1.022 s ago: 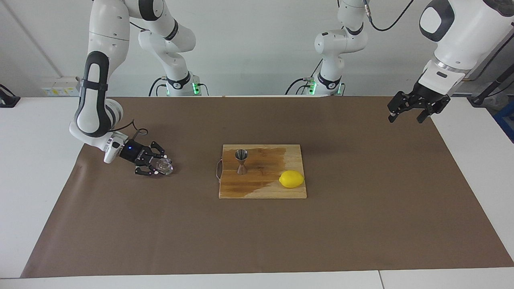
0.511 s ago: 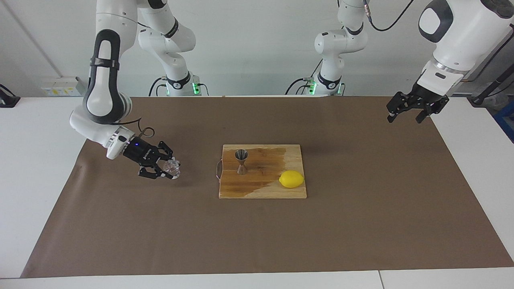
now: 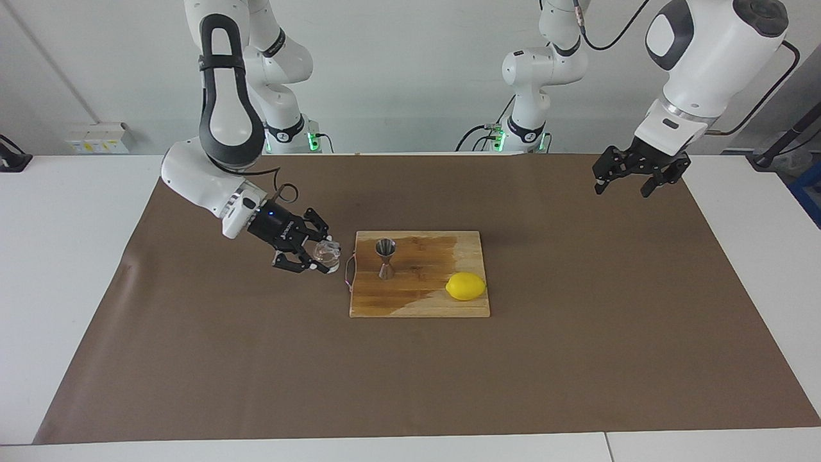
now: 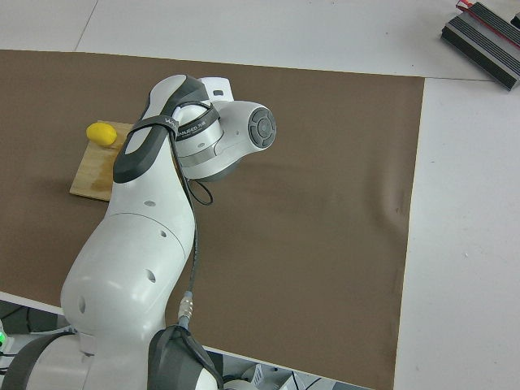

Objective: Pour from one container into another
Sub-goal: 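Carry the glass cup with the right gripper over the metal cup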

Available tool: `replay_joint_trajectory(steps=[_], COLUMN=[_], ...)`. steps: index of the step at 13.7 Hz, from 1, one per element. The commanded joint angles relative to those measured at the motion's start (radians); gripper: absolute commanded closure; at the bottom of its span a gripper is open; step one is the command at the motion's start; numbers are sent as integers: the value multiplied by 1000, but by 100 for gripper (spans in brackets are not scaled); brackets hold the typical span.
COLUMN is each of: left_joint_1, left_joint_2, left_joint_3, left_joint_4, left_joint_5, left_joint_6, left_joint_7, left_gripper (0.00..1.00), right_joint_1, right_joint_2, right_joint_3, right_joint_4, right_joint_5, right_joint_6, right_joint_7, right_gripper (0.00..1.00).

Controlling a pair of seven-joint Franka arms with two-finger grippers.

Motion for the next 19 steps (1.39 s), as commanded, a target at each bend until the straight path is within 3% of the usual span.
replay_joint_trajectory(steps=[1, 9, 19], left_joint_1=[-11, -14, -23], left_joint_2=[-31, -34, -41], left_joint_3=[8, 6, 5], left_joint_4=[-33, -45, -54], left_joint_5=[18, 18, 9], left_joint_6=[-3, 10, 5], left_joint_7=[-52, -63, -66], left_gripper=[0, 0, 0], right_joint_1=[-6, -1, -1], right_joint_2=[-16, -84, -84], right_joint_3=[18, 107, 179], right_joint_4=[-6, -2, -1], right_joint_5=[-86, -329, -563], right_joint_6=[6, 27, 43], right_joint_7=[61, 354, 579], right_gripper=[78, 78, 78])
